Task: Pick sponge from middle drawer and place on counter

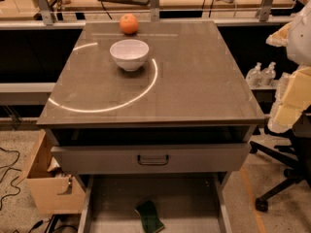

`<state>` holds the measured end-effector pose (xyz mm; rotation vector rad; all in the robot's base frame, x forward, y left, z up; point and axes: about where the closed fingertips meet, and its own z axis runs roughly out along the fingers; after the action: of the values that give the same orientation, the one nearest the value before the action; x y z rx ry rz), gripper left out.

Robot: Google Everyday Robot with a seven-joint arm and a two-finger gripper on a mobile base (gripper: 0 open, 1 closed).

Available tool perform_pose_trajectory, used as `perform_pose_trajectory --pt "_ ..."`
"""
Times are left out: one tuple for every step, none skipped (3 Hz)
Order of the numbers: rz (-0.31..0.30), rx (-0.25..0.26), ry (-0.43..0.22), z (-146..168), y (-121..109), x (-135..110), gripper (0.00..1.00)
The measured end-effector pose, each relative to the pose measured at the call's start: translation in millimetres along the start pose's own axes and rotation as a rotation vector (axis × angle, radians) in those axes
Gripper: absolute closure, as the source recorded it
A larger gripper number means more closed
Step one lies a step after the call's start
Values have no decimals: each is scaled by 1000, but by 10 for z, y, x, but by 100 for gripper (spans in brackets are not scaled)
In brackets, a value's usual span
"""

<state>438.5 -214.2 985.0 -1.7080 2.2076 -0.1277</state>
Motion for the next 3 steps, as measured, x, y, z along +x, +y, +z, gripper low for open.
perform_pose_trajectory --pt "5 -1 -2 18 11 -9 0" --pt "63 -19 -26 235 146 -112 0" --pt "148 -43 -15 601 396 -291 0"
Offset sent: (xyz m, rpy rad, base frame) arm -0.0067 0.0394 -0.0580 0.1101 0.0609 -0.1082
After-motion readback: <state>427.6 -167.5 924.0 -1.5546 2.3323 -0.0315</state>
